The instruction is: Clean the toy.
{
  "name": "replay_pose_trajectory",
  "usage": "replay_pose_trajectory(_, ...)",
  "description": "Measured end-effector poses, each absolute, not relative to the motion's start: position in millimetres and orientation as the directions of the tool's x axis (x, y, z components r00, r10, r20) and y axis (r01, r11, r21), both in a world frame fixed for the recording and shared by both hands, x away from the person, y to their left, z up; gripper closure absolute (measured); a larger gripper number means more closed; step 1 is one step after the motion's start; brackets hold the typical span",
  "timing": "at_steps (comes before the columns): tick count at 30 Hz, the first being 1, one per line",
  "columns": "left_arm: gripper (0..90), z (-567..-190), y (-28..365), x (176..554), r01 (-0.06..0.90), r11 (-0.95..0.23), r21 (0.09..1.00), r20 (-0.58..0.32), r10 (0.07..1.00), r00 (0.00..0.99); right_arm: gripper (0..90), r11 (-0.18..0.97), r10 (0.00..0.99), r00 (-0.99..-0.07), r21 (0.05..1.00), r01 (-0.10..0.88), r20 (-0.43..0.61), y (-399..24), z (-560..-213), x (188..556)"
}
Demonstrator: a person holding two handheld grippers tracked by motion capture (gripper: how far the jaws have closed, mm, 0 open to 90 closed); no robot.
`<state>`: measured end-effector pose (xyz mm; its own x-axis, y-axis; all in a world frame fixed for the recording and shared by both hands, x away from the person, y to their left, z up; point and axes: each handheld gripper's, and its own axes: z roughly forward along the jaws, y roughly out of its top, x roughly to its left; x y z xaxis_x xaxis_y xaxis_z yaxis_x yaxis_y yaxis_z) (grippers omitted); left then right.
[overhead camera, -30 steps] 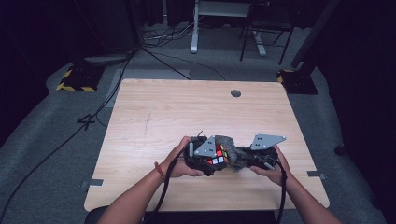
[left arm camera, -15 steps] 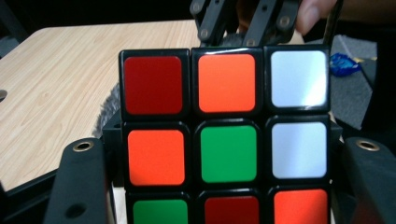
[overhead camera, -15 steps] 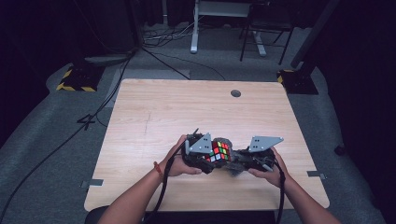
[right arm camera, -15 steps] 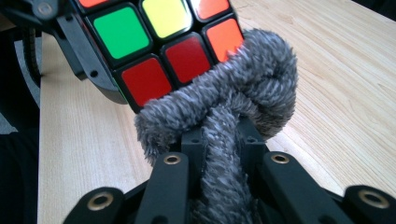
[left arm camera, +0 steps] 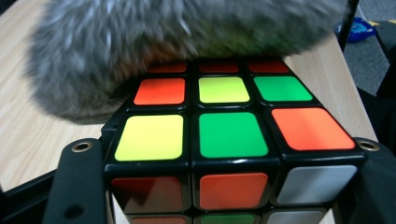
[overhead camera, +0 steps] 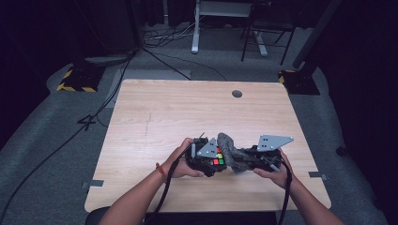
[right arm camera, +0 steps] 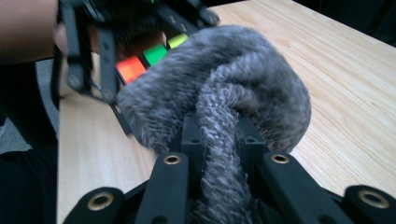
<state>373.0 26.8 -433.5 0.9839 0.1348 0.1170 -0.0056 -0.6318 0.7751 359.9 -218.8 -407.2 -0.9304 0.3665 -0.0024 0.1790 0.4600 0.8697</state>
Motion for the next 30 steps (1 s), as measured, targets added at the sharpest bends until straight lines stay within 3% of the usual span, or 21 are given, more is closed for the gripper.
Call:
replay_pose_trajectory(4, 33.4, -433.3, 26.4, 372.9, -0.022, -0.620, 0.785, 0.137, 0.138, 0.981, 78.3, 0.479, 0.369, -0.928, 0.865, 0.149, -0.044, -214.3, -404.7, 356.1)
replay_pose_trajectory(12, 33.3, -424.9, 35.0, 373.4, -0.005, -0.538, 0.843, 0.100, 0.147, 0.984, 78.3, 0.470, 0.387, -0.921, 0.852, 0.230, 0.035, -219.1, -417.9, 366.7)
replay_pose_trajectory(16, 32.9, -428.3, 35.0, 375.0, 0.000, -0.541, 0.841, 0.084, 0.129, 0.988, 78.4, 0.462, 0.366, -0.929, 0.854, 0.239, 0.061, -215.3, -420.4, 366.1)
replay_pose_trajectory(19, 32.8, -429.1, 32.3, 374.8, -0.018, -0.589, 0.808, 0.125, 0.142, 0.982, 78.4, 0.423, 0.366, -0.926, 0.871, 0.248, 0.086, -219.5, -418.0, 367.2)
replay_pose_trajectory(24, 33.0, -433.6, 25.0, 372.9, -0.037, -0.624, 0.780, 0.141, 0.118, 0.983, 78.3, 0.423, 0.324, -0.945, 0.886, 0.190, 0.047, -219.0, -406.5, 360.8)
replay_pose_trajectory(30, 33.3, -426.4, 29.8, 370.7, -0.044, -0.590, 0.806, 0.159, 0.144, 0.977, 78.4, 0.425, 0.394, -0.918, 0.877, 0.223, 0.042, -224.7, -410.6, 367.7)
